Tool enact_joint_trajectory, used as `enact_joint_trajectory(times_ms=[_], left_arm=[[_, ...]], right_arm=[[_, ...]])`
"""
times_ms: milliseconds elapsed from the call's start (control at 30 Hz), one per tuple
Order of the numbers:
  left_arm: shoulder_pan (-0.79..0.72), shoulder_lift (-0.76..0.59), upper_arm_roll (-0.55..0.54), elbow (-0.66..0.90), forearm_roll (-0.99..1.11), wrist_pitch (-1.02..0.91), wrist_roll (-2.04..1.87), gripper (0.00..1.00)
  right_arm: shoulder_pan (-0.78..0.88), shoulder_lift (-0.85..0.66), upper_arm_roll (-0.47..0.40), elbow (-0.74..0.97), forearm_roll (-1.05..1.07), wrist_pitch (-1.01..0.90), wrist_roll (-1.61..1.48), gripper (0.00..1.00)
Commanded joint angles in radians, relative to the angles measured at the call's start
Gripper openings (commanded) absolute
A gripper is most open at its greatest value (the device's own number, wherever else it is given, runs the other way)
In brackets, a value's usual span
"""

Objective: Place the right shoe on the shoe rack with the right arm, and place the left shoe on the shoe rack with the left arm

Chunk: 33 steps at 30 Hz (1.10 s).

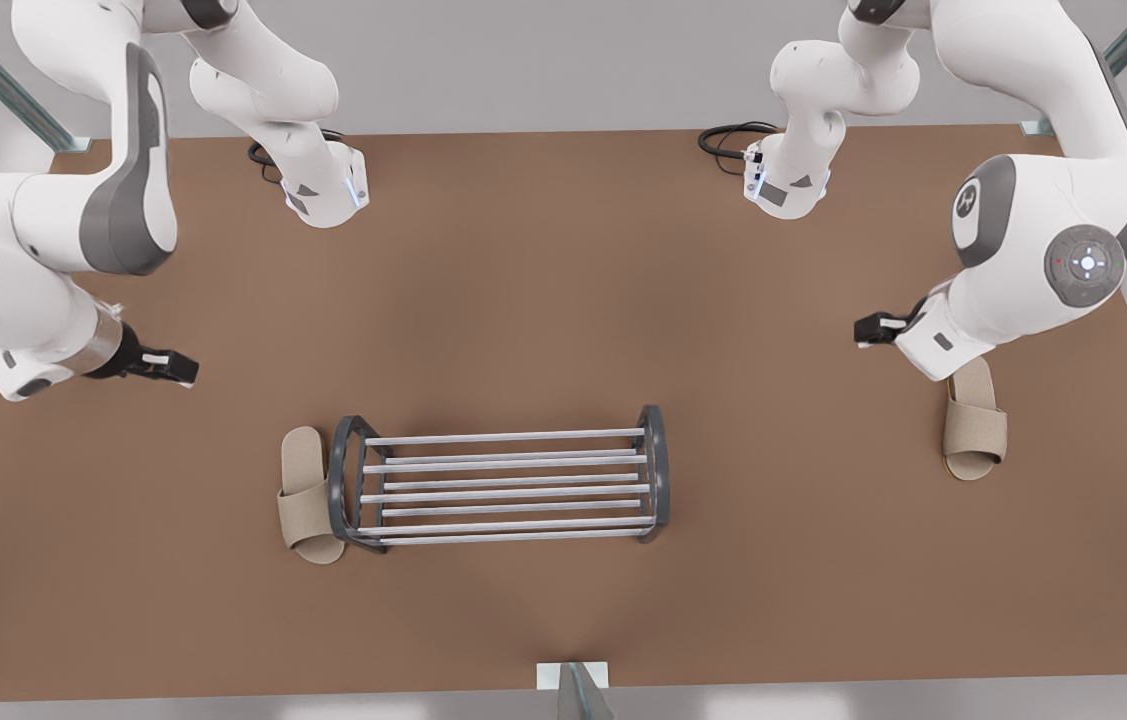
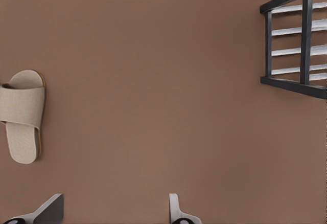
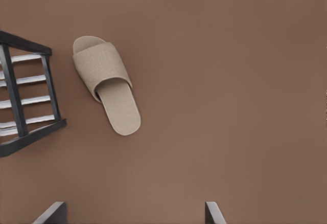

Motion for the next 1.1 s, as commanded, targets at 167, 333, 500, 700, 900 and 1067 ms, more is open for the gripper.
enact_joint_trajectory(times_ms=[167,333,500,700,900,1067], left_arm=[[0.122,-0.021,0.539,-0.494,-0.705,0.311,0.893,1.0],[0.118,-0.007,0.63,-0.924,-1.697,0.955,2.376,1.0],[0.201,-0.004,0.587,-1.026,-2.471,0.911,2.936,1.0],[0.286,0.12,0.404,-1.044,-2.502,0.899,2.329,1.0],[0.3,0.125,0.397,-1.039,-2.516,0.908,2.244,1.0],[0.328,0.162,0.274,-0.986,-2.613,0.912,2.186,1.0]], right_arm=[[0.001,0.016,0.001,-0.004,0.002,0.083,0.054,1.0],[0.003,0.01,0.007,-0.302,-0.186,0.706,-0.676,1.0],[-0.064,0.059,-0.001,-0.44,-0.743,1.482,-0.861,1.0],[-0.065,0.002,0.09,-0.59,-0.855,1.485,-0.72,1.0],[-0.129,0.015,0.108,-0.606,-1.56,1.292,0.571,0.95],[-0.175,-0.005,0.103,-0.604,-0.448,1.054,-0.026,1.0]])
